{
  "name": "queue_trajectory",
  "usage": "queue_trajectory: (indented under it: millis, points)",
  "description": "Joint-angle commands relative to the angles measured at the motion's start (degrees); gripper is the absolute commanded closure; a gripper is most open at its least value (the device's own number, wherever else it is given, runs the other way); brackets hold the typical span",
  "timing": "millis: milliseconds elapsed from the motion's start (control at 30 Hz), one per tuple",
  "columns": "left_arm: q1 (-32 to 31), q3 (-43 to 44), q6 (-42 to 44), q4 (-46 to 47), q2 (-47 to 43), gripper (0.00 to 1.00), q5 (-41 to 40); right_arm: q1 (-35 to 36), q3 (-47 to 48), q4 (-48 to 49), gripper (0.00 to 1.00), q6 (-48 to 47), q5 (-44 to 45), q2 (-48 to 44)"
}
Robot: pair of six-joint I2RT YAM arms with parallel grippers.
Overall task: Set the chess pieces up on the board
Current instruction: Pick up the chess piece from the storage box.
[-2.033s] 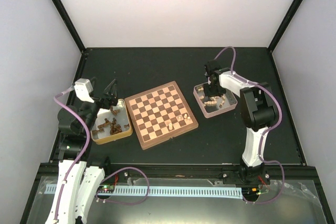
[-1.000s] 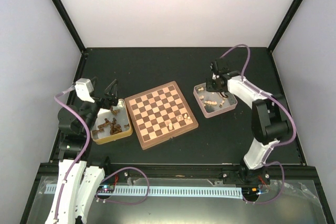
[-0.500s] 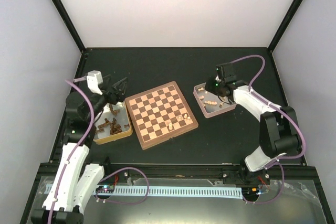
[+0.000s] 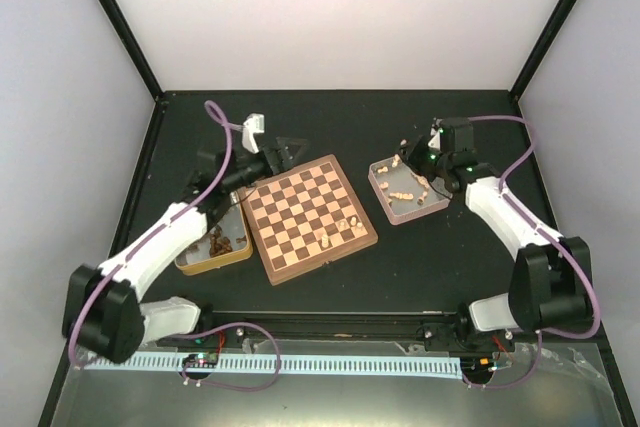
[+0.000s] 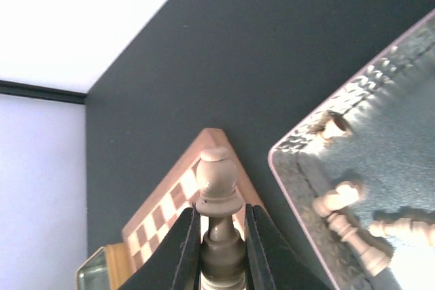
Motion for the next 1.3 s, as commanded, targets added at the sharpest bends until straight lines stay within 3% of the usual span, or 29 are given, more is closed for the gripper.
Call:
queue_trajectory:
  millis: [0,100,333,433,867,1267]
  points:
    - [-3.6,5.1,-20.2,12.0,10.4,0.01,4.1,-0.5,0.1,2.7,0.88,2.4,-3.9,-3.8]
    - [-6.0,9.4,-29.3,17.1,18.3,0.02,5.7,-0.6,0.2,3.1,0.88,3.6,-4.7,-4.6]
    - [-11.2,16.8,-56.2,32.6,36.7,0.25,8.9,-1.2,-0.5,4.2,0.88,5.8,-4.6,-6.5]
    - [-13.9,19.6,-63.8,36.1,41.4,0.3,8.5,-1.3,-1.0,5.4,0.88,6.6,-4.8,-7.2]
    - [-19.3,26.3,-77.8,38.7,48.4,0.36,4.5,-1.4,-4.8,11.4,0.88,10.0,-8.7,-8.9]
    - [-20.6,26.3,-80.9,39.9,50.0,0.29,2.4,-1.4,-6.7,14.8,0.88,11.4,-7.8,-11.0]
